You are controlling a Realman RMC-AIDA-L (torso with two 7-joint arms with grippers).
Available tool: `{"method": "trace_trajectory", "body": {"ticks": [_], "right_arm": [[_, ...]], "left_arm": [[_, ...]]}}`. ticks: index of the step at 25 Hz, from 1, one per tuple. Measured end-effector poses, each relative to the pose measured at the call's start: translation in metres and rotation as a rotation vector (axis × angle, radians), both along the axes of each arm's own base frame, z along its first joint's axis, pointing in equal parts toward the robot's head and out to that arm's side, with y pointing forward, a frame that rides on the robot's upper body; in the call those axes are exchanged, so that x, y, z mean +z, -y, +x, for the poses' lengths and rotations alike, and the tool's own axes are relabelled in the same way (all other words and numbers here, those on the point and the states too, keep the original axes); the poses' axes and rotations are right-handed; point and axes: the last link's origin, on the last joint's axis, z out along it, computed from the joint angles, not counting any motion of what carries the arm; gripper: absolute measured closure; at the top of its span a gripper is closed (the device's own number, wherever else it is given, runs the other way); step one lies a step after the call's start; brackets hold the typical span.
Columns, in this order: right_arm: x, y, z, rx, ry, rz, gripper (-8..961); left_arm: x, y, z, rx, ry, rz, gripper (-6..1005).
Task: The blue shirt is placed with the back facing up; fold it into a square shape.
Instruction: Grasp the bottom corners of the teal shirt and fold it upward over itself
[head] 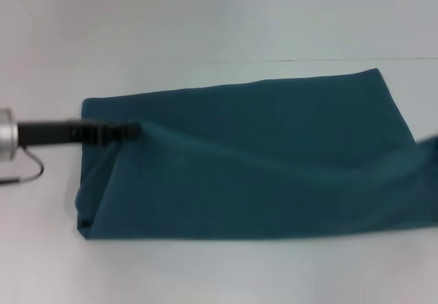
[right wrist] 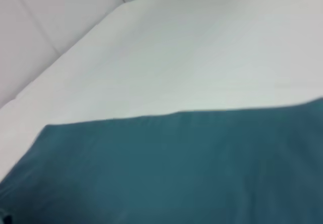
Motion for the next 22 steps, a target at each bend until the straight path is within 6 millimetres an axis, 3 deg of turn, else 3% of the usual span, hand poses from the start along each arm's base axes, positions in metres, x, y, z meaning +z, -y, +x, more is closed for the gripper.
{"method": "trace_trajectory", "body": {"ticks": [7,12,22], "right_arm": [[-0.018,-0.062,-0.017,-0.016,0.124,0.110,924],[-0.034,-0.094,-0.029,-0.009,0.228,0.184,924],[-0.043,-0.130,-0.050,0.002,0.346,0.333,923]], "left_arm": [[-0.002,-0.043,0.008,0.093,-0.045,0.182,981],[-0.009,-0.065,0.006,0.161,-0.056,0.294,981],[-0.023,-0.088,0.007,0.208,-0.120,0.452,982]]}}
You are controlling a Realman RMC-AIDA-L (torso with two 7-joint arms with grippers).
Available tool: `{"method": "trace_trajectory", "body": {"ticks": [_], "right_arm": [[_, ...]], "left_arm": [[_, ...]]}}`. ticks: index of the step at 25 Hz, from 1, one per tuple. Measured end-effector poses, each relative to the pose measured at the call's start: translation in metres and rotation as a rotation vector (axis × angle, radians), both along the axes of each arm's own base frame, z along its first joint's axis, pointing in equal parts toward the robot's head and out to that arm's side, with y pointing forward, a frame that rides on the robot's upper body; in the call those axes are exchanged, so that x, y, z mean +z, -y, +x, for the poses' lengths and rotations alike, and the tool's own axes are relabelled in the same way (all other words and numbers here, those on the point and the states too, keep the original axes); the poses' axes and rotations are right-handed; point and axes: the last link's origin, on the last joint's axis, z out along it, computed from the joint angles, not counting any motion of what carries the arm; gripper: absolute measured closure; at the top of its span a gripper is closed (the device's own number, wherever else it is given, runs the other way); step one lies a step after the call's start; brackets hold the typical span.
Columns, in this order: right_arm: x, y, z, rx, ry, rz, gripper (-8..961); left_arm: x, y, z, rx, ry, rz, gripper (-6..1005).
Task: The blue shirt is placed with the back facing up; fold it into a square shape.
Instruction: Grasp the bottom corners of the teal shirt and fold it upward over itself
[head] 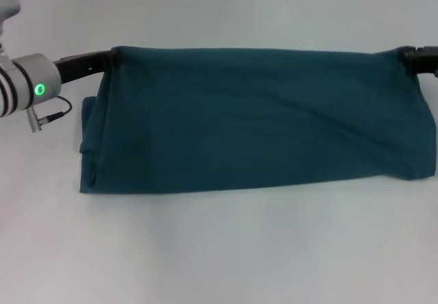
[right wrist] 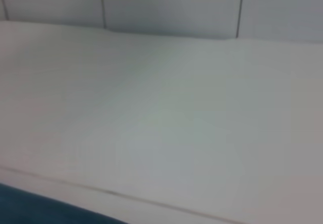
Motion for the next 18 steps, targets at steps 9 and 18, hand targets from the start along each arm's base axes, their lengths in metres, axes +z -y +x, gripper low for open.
{"method": "trace_trajectory", "body": {"ticks": [9,18], "right_arm": [[-0.005,-0.009,-0.008,0.021,0.031,0.043,922],[-0.008,-0.011,-0.012,0.028,0.042,0.042,922]], "left_arm": [[-0.004,-0.007,0.002,0.019,-0.034,0.032,982],[-0.003,-0.008,0.001,0.027,-0.036,0.042,981]]}}
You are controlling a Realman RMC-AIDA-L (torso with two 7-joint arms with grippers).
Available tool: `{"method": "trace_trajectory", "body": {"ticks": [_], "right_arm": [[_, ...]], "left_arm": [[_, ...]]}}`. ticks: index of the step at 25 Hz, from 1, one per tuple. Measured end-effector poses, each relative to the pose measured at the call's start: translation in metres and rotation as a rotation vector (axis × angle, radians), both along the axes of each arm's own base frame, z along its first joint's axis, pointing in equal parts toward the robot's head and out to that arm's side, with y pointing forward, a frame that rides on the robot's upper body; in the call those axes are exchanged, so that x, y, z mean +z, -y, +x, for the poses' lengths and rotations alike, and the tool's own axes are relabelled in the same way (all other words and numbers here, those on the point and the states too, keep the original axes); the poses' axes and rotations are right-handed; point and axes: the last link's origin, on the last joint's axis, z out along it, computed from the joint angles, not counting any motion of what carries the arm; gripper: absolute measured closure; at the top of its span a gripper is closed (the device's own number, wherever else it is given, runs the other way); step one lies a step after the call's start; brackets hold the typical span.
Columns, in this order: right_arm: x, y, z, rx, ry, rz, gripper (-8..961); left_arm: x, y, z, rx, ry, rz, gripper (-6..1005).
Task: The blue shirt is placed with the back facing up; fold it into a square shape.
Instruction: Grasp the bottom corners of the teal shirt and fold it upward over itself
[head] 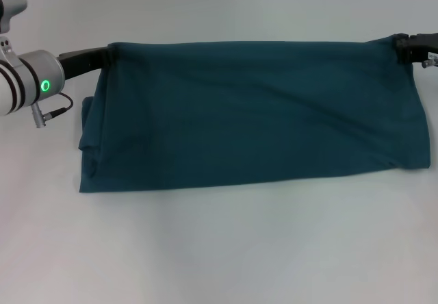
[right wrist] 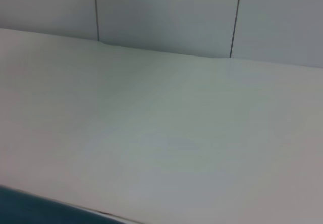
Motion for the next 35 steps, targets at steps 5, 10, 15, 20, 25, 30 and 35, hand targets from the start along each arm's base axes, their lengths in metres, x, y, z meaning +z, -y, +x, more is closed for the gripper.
{"method": "trace_trajectory", "body": {"ticks": [5,10,15,20,25,30,35], "right_arm": [[-0.003,0.000,-0.001,0.008,0.020,-0.008,921],[0.000,0.001,0.002,0.011,0.041,0.001,882],[0.011,0.000,0.002,0.006,0.043,0.054,703],[0.017,0.000,0.002,-0.003,-0.019,0.062,589],[0.023,0.011,0.004,-0.003,-0.154,0.010,475],[0.033,0.025,0.013,-0.029,-0.263,-0.028,207],[0.039,0.037,0.019,-0.054,-0.351,-0.078,169]], "left_arm": [[-0.003,0.002,0.001,0.000,0.005,-0.002,982],[-0.002,0.003,-0.004,0.032,0.022,0.039,915],[0.003,0.005,-0.012,0.070,0.042,0.090,814],[0.006,0.008,-0.015,0.071,0.053,0.094,636],[0.010,0.019,-0.019,0.025,0.095,0.043,394],[0.016,0.032,-0.026,0.004,0.129,0.023,203],[0.018,0.036,-0.031,0.016,0.145,0.035,152]]}}
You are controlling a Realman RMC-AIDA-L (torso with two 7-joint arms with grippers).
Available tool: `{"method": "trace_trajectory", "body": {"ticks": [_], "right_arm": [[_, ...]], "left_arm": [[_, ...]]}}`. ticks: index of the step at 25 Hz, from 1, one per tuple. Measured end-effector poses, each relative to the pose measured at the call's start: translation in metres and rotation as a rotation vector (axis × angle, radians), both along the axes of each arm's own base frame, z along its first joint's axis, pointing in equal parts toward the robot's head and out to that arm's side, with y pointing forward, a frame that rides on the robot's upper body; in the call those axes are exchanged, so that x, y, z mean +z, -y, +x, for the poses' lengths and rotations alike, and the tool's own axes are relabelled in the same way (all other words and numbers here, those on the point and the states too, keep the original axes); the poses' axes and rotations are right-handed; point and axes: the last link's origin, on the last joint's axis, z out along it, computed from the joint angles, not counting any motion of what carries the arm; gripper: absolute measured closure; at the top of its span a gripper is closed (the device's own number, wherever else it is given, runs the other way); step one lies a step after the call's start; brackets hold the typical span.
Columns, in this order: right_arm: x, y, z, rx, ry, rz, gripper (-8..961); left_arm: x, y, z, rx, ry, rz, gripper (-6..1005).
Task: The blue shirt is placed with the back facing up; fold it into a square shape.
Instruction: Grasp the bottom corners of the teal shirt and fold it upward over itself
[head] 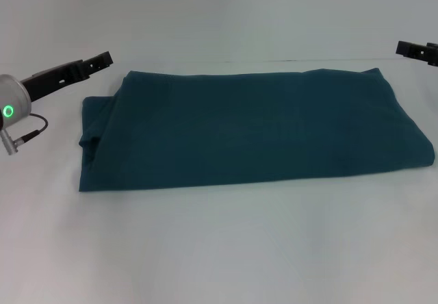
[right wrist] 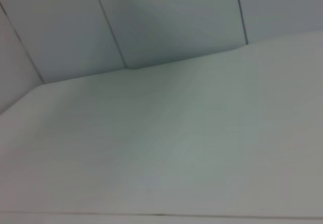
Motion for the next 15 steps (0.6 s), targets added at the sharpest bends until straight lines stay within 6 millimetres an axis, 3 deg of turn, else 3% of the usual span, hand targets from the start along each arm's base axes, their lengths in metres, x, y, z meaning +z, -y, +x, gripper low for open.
{"method": "trace_trajectory", "body": {"ticks": [8,15], "right_arm": [[0.001,0.022,-0.003,0.020,-0.138,-0.135,174],[0.011,0.052,0.007,-0.009,-0.261,-0.233,174]], "left_arm": [[-0.006,0.013,-0.001,-0.031,0.043,-0.050,150],[-0.005,0.039,-0.024,-0.004,0.068,-0.068,150]]}}
